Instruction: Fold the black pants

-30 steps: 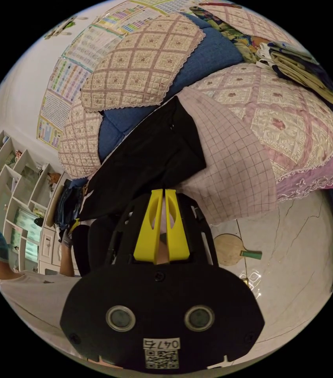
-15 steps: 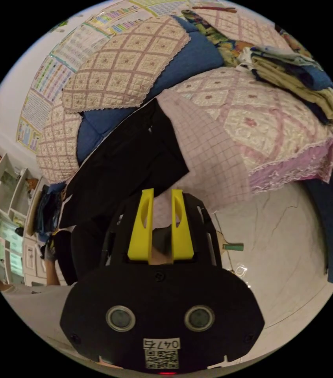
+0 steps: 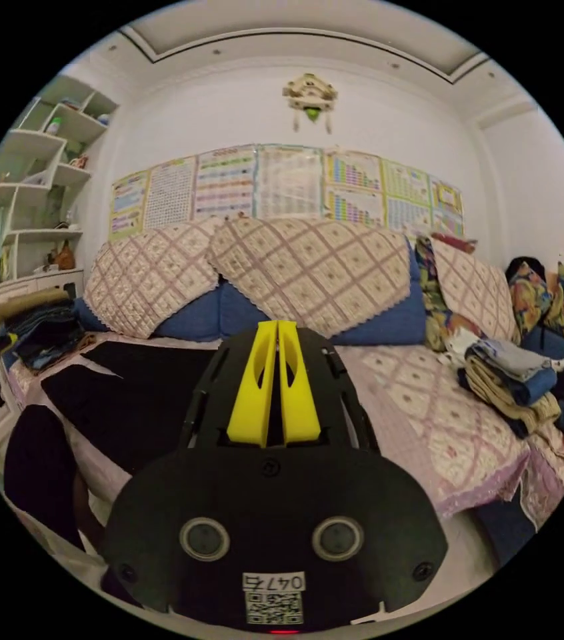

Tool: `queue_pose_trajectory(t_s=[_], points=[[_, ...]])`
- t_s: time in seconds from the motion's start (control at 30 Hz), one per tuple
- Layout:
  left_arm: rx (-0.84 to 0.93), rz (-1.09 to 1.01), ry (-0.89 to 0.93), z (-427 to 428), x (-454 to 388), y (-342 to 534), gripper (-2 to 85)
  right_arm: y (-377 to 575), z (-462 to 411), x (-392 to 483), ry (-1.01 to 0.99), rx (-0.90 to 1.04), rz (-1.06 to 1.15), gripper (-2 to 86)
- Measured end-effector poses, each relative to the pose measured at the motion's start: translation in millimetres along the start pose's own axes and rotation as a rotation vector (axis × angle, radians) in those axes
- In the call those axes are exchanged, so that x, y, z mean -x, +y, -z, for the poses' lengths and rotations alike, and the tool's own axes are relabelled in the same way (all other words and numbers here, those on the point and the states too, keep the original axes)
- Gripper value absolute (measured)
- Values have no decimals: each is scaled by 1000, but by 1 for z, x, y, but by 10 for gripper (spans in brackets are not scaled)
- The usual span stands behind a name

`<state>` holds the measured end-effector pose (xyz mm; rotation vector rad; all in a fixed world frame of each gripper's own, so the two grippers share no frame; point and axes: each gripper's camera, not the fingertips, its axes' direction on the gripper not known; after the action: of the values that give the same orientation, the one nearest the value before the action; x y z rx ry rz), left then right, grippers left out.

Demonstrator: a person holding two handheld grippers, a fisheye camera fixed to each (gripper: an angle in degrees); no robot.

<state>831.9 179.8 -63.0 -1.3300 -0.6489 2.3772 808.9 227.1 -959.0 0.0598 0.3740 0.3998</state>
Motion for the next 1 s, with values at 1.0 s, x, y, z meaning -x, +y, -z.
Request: queue_pose_trajectory(t_s=[1.0], points=[[-343,-167,-316,-19,-108,-214,-7,106,-33,186,-26,66,173,-13]])
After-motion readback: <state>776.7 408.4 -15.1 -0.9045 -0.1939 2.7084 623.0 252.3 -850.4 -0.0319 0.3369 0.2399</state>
